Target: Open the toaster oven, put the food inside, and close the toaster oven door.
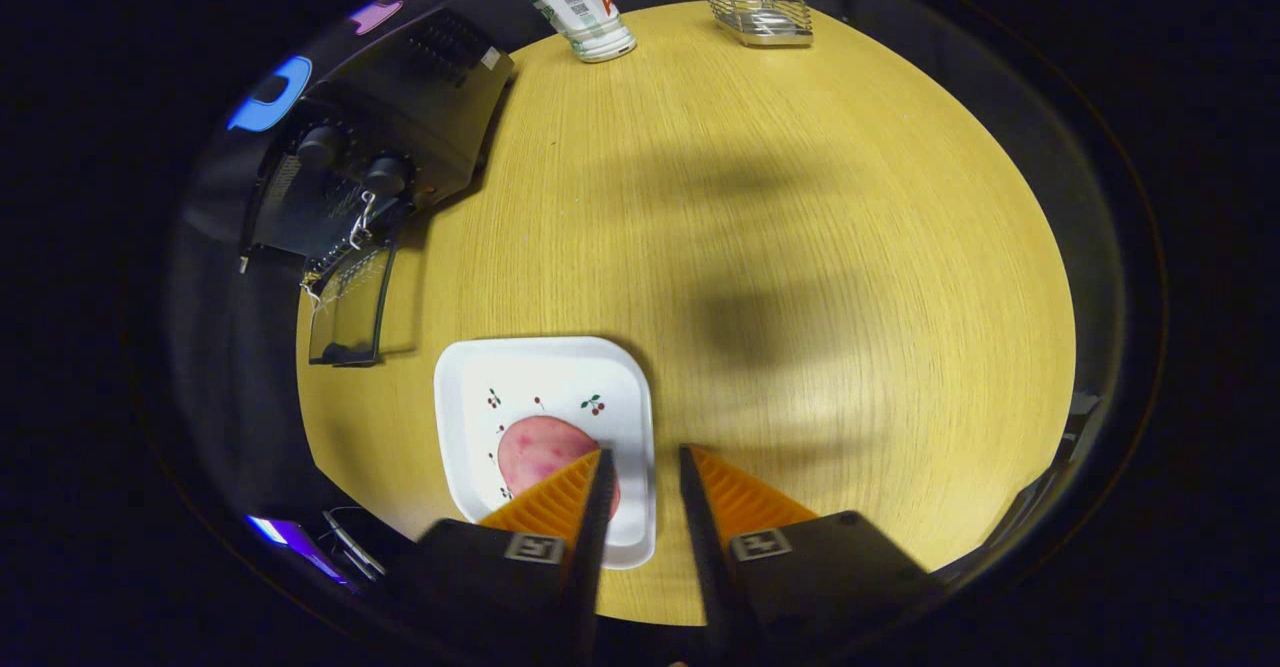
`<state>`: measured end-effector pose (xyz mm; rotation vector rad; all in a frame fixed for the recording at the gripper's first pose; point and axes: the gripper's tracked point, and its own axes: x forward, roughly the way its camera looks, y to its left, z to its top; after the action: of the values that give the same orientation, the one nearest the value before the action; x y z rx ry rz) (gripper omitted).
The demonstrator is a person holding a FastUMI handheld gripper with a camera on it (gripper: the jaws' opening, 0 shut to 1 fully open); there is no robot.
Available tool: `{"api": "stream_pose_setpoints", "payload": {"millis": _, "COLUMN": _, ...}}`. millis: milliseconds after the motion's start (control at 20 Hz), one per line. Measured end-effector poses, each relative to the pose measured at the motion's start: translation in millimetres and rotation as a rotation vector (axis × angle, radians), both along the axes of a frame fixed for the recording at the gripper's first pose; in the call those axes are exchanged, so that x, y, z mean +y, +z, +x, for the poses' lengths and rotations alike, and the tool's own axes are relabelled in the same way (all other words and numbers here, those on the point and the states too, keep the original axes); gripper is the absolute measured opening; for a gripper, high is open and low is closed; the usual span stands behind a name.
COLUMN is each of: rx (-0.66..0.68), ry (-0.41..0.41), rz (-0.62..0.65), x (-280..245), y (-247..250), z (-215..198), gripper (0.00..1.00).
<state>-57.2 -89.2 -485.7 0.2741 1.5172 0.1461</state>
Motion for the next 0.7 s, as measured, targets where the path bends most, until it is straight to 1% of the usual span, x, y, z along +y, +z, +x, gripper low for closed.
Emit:
{"api": "stream_pose_setpoints", "payload": {"millis": 100, "rx": 0.011, "ry": -0.019, "rz": -0.007, "x": 3.3, "y": 0.9, "z": 3.5, "gripper": 0.16}}
{"api": "stream_pose_setpoints", "payload": {"millis": 150, "rx": 0.019, "ry": -0.032, "rz": -0.002, "x": 1.3, "y": 3.2, "z": 0.7, "gripper": 0.16}}
{"api": "stream_pose_setpoints", "payload": {"millis": 200, "rx": 0.024, "ry": -0.037, "rz": 0.005, "x": 1.2, "y": 1.9, "z": -0.5, "gripper": 0.09}}
{"api": "stream_pose_setpoints", "payload": {"millis": 300, "rx": 0.016, "ry": -0.031, "rz": 0.032, "x": 0.0, "y": 1.5, "z": 1.2, "gripper": 0.05}}
{"api": "stream_pose_setpoints", "payload": {"millis": 350, "rx": 0.01, "ry": -0.047, "rz": 0.046, "x": 0.1, "y": 2.8, "z": 2.4, "gripper": 0.05}}
{"api": "stream_pose_setpoints", "payload": {"millis": 400, "rx": 0.012, "ry": -0.077, "rz": 0.081, "x": 3.2, "y": 4.5, "z": 1.9, "gripper": 0.05}}
{"api": "stream_pose_setpoints", "payload": {"millis": 450, "rx": 0.024, "ry": -0.119, "rz": 0.142, "x": 8.5, "y": 7.3, "z": -1.8, "gripper": 0.05}}
{"api": "stream_pose_setpoints", "payload": {"millis": 550, "rx": 0.032, "ry": -0.221, "rz": 0.244, "x": 17.6, "y": 15.8, "z": -4.1, "gripper": 0.05}}
{"api": "stream_pose_setpoints", "payload": {"millis": 700, "rx": 0.018, "ry": -0.306, "rz": 0.3, "x": 25.6, "y": 17.7, "z": -5.3, "gripper": 0.05}}
